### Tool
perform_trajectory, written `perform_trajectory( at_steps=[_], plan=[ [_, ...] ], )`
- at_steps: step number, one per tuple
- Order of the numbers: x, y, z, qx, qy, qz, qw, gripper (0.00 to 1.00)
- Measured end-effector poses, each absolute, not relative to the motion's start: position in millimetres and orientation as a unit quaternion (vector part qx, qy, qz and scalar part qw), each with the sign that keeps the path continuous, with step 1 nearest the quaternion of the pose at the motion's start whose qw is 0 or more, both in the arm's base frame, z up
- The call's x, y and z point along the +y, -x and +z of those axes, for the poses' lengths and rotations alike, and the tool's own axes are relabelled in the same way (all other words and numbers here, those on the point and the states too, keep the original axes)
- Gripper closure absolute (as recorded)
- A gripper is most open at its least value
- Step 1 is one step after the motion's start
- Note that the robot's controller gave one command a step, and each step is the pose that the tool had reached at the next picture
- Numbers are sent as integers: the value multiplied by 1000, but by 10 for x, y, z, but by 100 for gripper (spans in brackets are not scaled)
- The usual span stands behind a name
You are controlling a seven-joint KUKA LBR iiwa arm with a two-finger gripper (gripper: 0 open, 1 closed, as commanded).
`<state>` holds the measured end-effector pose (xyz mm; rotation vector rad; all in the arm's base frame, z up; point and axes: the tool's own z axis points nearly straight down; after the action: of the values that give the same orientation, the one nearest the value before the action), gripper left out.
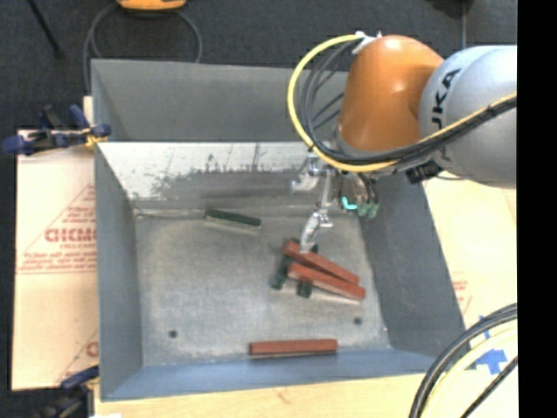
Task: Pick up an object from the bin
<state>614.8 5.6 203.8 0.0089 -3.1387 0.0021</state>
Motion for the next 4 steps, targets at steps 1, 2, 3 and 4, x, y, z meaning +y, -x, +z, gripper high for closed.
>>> perform_trajectory(
  at_steps=[1,2,3,4],
  plan=[
    [57,-6164,2084,-1000,-3,1,-2,0],
    [-170,-6200,1551,-1000,11,0,-6,0],
    [-127,-5742,836,-999,32,0,-3,100],
    [-127,-5742,836,-999,32,0,-3,100]
  ],
)
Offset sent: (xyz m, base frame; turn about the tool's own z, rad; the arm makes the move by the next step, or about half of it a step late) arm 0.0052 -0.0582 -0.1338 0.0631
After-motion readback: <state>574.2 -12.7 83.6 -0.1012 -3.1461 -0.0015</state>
